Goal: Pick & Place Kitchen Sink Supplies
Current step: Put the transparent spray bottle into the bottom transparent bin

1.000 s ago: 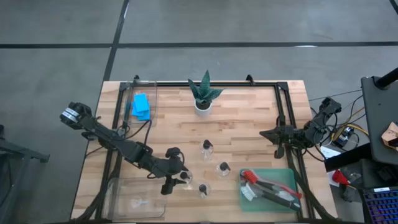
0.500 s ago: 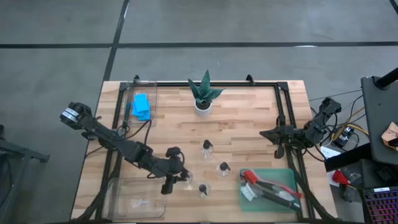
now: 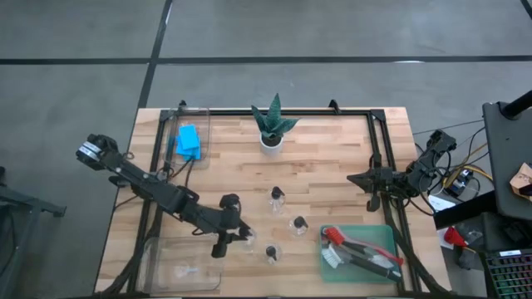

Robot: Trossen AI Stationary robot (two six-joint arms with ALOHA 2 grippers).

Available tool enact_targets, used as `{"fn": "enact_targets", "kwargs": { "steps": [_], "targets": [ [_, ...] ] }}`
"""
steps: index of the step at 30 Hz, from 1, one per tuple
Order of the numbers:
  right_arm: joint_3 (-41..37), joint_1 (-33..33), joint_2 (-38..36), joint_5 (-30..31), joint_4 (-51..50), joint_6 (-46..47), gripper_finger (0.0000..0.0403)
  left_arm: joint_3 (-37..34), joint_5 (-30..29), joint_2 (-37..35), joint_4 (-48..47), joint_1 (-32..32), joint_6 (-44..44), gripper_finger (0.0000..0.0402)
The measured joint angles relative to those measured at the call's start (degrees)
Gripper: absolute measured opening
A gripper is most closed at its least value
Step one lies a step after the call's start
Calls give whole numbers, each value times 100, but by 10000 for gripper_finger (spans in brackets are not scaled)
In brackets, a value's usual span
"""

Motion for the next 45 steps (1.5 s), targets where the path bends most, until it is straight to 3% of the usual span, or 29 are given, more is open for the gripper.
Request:
{"fn": "enact_targets", "kwargs": {
  "steps": [15, 26, 33, 45],
  "targets": [
    [0, 2, 0, -1, -2, 0, 8, 4, 152, -1851, -607, 11, -69, 132],
    [0, 1, 0, -1, -2, 0, 8, 7, 553, -3292, -2194, -55, -897, 136],
    [0, 0, 0, 1, -2, 0, 8, 7, 833, -3439, -2524, -333, -1118, 129],
    [0, 2, 0, 2, -2, 0, 8, 4, 532, -2982, -2905, -1251, -1107, 131]
  ]
}}
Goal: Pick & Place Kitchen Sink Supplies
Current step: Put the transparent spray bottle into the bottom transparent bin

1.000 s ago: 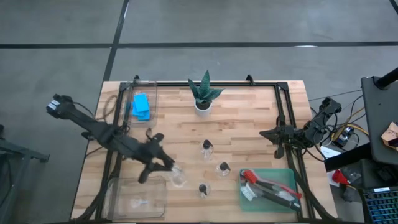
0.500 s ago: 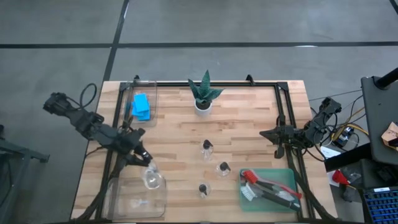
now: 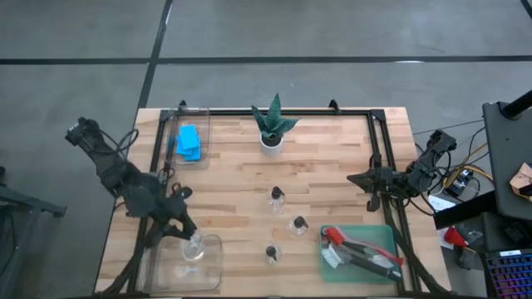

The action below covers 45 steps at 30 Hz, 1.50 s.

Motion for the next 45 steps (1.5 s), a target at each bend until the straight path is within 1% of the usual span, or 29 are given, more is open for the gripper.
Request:
{"fn": "enact_targets", "kwargs": {
  "steps": [2, 6, 10, 17, 24, 29, 35, 41, 45],
  "targets": [
    [0, -1, 0, -2, 0, 0, 8, 0, -143, 132, 18, -227, 3, 132],
    [0, 0, 0, -1, 0, 0, 8, -1, -685, 445, 9, -714, 39, 133],
    [0, -2, 0, -2, 0, 0, 8, -4, -1081, 780, 78, -1103, -32, 134],
    [0, 0, 0, -2, 0, 0, 8, -4, -1443, 1296, 96, -1730, -539, 132],
    [0, -2, 0, -1, 1, 0, 8, -4, -2358, 1596, 94, -2474, -1000, 133],
    [0, -2, 0, 0, 0, 0, 8, -4, -2835, 1741, 94, -3016, -1563, 134],
    [0, -2, 0, 0, 0, 0, 8, -7, -3100, 1971, 92, -3353, -2109, 135],
    [0, -2, 0, 0, 0, 0, 8, -9, -3022, 2389, 93, -3432, -2587, 135],
    [2, -2, -2, 0, 2, 0, 8, 14, -3153, 2586, 148, -3506, -2862, 135]
  ]
}}
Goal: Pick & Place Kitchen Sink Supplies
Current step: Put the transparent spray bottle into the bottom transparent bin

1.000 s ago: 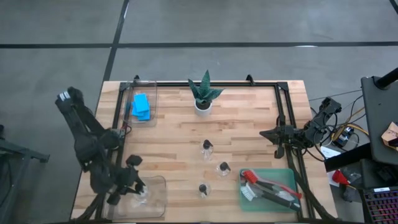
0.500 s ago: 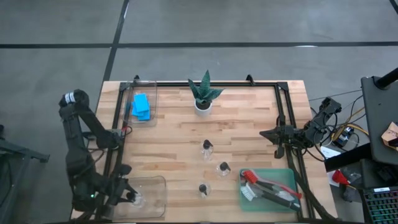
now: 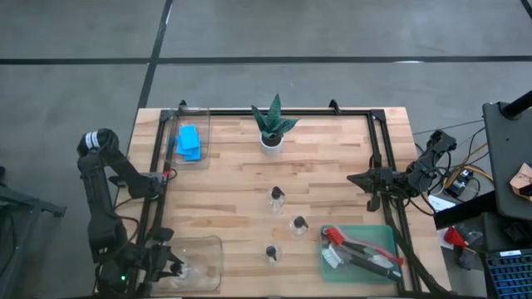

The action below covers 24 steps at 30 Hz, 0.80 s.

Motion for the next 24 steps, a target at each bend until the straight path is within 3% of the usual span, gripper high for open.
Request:
{"fn": "enact_targets", "kwargs": {
  "steps": [11, 24],
  "targets": [
    [-2, 2, 2, 0, 0, 0, 8, -7, -2, 49, 189, -104, -478, 139],
    [-2, 2, 2, 0, -2, 0, 8, -31, 163, 66, 136, -106, -764, 227]
  ]
}}
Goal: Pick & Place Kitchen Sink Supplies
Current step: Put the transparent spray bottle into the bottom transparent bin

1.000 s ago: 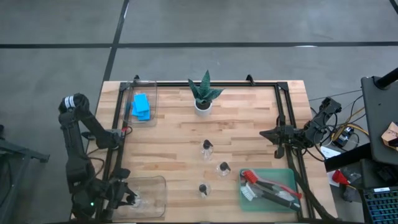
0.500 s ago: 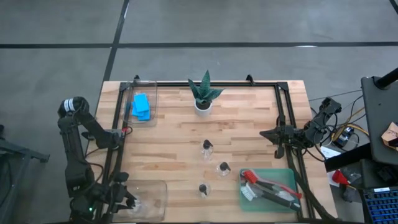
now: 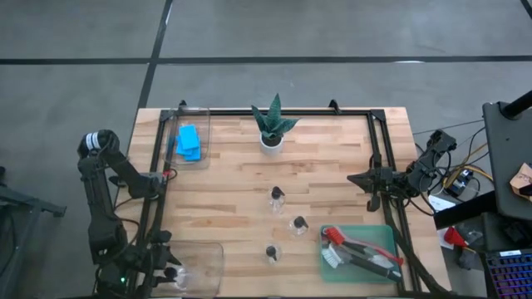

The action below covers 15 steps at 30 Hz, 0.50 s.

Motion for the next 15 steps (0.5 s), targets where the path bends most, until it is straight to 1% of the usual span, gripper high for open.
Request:
{"fn": "enact_targets", "kwargs": {
  "steps": [5, 12, 15],
  "targets": [
    [0, -1, 0, -1, 1, 0, 8, 9, 343, -7, 3, -2, -328, 233],
    [0, 0, 0, -1, 0, 0, 8, 11, 492, -130, -23, -5, -363, 234],
    [0, -2, 0, 0, 2, 0, 8, 11, 375, -175, -2, -15, -324, 234]
  ]
}}
